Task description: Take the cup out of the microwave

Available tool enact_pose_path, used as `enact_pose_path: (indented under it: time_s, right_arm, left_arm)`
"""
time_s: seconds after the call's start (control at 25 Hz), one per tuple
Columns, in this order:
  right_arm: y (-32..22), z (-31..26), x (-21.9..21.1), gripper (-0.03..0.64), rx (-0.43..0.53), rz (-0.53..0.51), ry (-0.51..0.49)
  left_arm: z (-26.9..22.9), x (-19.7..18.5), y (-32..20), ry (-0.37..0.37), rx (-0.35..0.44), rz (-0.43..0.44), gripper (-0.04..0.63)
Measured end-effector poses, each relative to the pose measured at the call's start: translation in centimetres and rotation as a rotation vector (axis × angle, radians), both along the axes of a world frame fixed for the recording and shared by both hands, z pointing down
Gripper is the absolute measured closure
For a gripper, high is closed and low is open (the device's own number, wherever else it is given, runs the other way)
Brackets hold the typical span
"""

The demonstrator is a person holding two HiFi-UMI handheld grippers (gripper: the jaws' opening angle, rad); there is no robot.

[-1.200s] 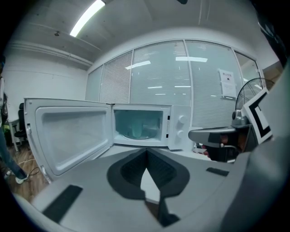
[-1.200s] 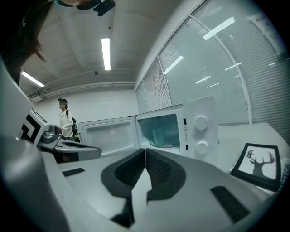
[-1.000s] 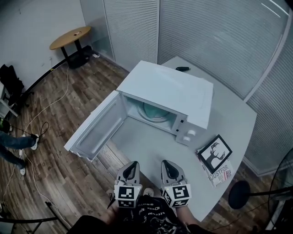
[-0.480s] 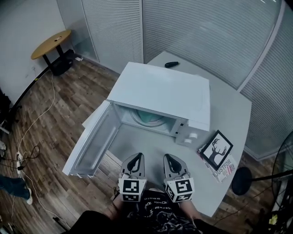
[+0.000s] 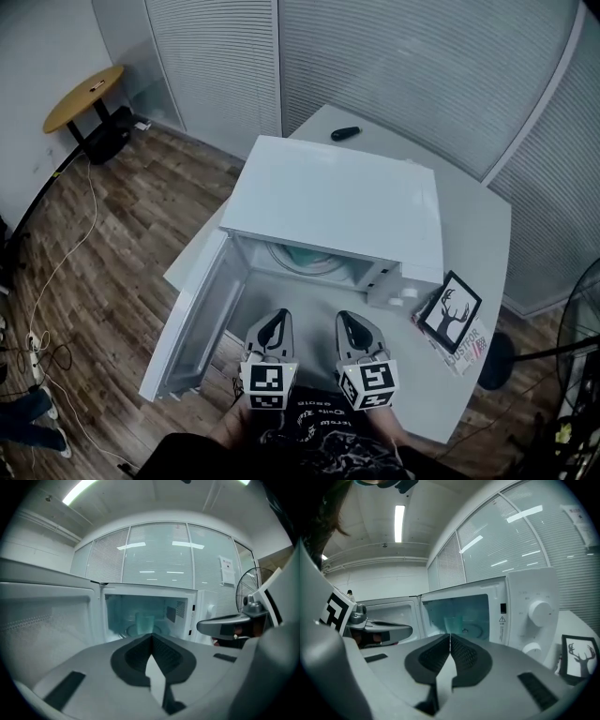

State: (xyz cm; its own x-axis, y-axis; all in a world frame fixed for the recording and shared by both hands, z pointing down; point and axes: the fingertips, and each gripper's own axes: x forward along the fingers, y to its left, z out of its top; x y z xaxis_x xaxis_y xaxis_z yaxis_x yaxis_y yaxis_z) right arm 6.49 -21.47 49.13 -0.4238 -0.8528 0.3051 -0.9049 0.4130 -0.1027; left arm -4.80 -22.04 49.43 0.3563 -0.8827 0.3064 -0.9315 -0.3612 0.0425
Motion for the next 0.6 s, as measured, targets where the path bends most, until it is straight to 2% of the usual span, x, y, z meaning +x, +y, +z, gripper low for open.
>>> enact_pose_path:
  time_s: [0.24, 0.28, 0.36, 0.6]
  right_arm:
    - [-1.9, 0.7, -0.9, 0.606, -0.023, 0.013, 0.007]
    - [-2.2, 0.9, -1.0, 0.587, -0.031, 0.015, 0.003]
    - [-2.9, 1.3, -1.3, 0.481, -0.048, 0.017, -0.007]
    - [-4.4, 2.0, -2.9, 0.44, -0.073, 0.004, -0.031]
  left_arm:
    - [0.6, -1.0, -1.5, 0.008, -0.013, 0.01, 0.591]
    - [0.7, -1.1, -1.6, 0.008, -0.015, 0.013, 0.591]
    - [0.9, -1.2, -1.9, 0.007, -0.02, 0.023, 0.591]
    - [1.6, -1.9, -2.1, 0.006, -0.042, 0.045, 0.591]
